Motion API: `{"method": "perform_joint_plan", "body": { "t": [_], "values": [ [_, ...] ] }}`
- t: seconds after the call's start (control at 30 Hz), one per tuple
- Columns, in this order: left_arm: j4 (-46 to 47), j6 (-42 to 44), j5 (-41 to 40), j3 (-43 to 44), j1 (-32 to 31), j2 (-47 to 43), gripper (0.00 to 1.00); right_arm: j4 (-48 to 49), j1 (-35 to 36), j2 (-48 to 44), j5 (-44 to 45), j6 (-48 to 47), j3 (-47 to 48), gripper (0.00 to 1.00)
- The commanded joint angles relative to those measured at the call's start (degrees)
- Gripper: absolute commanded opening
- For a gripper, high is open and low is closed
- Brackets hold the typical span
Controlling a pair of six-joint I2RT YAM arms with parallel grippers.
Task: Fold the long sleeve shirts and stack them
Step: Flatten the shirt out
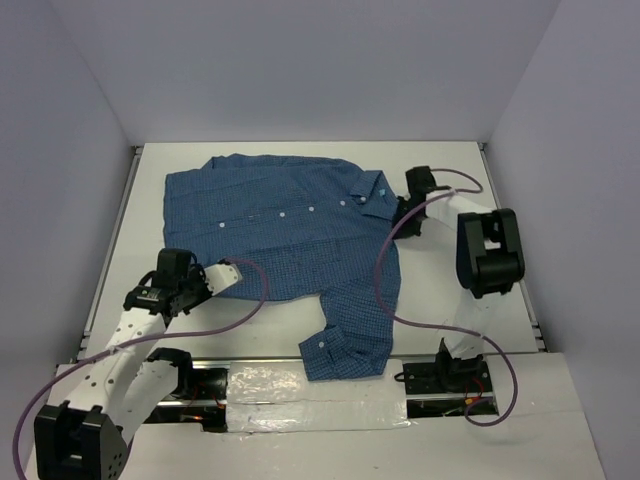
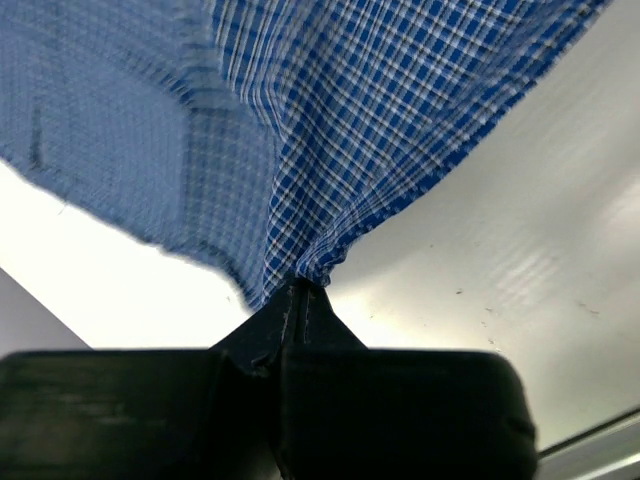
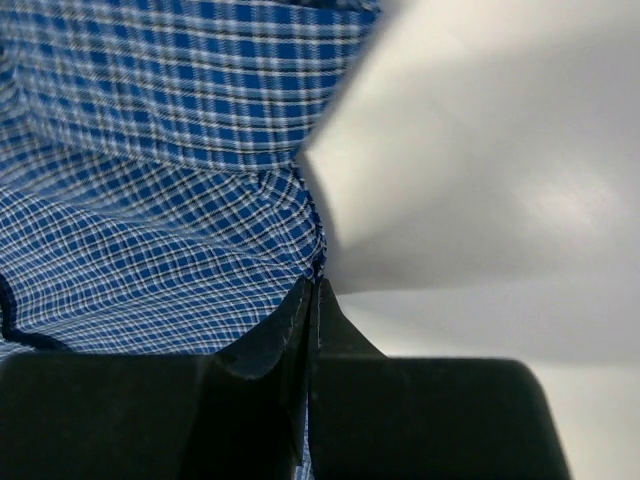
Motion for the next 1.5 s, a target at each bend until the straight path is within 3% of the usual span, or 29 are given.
{"method": "perform_joint_plan", "body": {
  "t": [0.0, 0.13, 0.3, 0.43, 0.53, 0.67, 0.8, 0.83, 0.93, 1.03, 1.23, 1.33, 1.43, 1.47],
  "values": [
    [-4.2, 0.8, 7.4, 5.7, 0.3, -1.7, 0.0, 0.2, -4.7, -10.1, 1.8, 2.6, -10.0, 0.0],
    [-7.6, 1.9, 11.7, 7.9, 0.1, -2.2, 0.0, 1.4, -6.7, -22.7, 2.0, 2.9, -22.1, 0.0],
    [-6.6, 5.1, 13.2, 5.5, 0.0, -1.9, 0.0, 0.9, -8.6, -30.4, 1.4, 4.0, -29.3, 0.0],
    [-4.6, 4.7, 11.0, 4.5, -0.1, 1.1, 0.0, 1.3, -9.7, -30.1, -1.3, 1.9, -27.0, 0.58],
    [-3.4, 3.6, 10.6, 5.1, -0.2, 2.8, 0.0, -6.4, -9.6, -31.6, 1.9, -2.5, -21.4, 0.7],
    [-2.1, 1.2, 11.1, 4.9, -0.7, 2.8, 0.0, -14.8, -8.1, -37.6, 6.3, -4.3, -17.3, 0.72],
    [-0.2, -1.2, 10.4, 4.0, -1.1, 3.1, 0.0, -20.3, 2.3, -42.7, 4.0, 1.0, -21.4, 0.72],
    [-0.1, -1.2, 9.9, 3.7, -1.1, 2.9, 0.0, -20.8, 7.5, -42.7, 1.9, 3.0, -22.9, 0.72],
    [1.1, -1.5, 8.1, 2.3, -1.2, 2.1, 0.0, -18.8, 14.4, -41.9, -0.3, 11.1, -30.1, 0.7],
    [1.6, -1.3, 7.0, 1.6, -1.3, 1.5, 0.0, -13.5, 16.5, -42.7, -0.7, 15.6, -35.5, 0.67],
    [6.7, -2.7, 4.5, 0.7, -2.1, 3.9, 0.0, -3.8, 15.8, -33.9, -3.4, 14.6, -34.0, 0.63],
    [8.8, -2.8, 2.5, 0.4, -2.5, 5.7, 0.0, 0.6, 8.1, -25.9, -7.7, 14.9, -29.9, 0.61],
    [13.0, -1.4, 1.4, 0.1, -2.9, 7.6, 0.0, -1.1, 5.7, -16.4, -4.0, 11.7, -19.3, 0.6],
    [15.6, -1.6, 1.2, 0.5, -2.9, 8.5, 0.0, -4.2, 5.6, -10.6, -3.0, 8.9, -11.9, 0.61]
  ]
}}
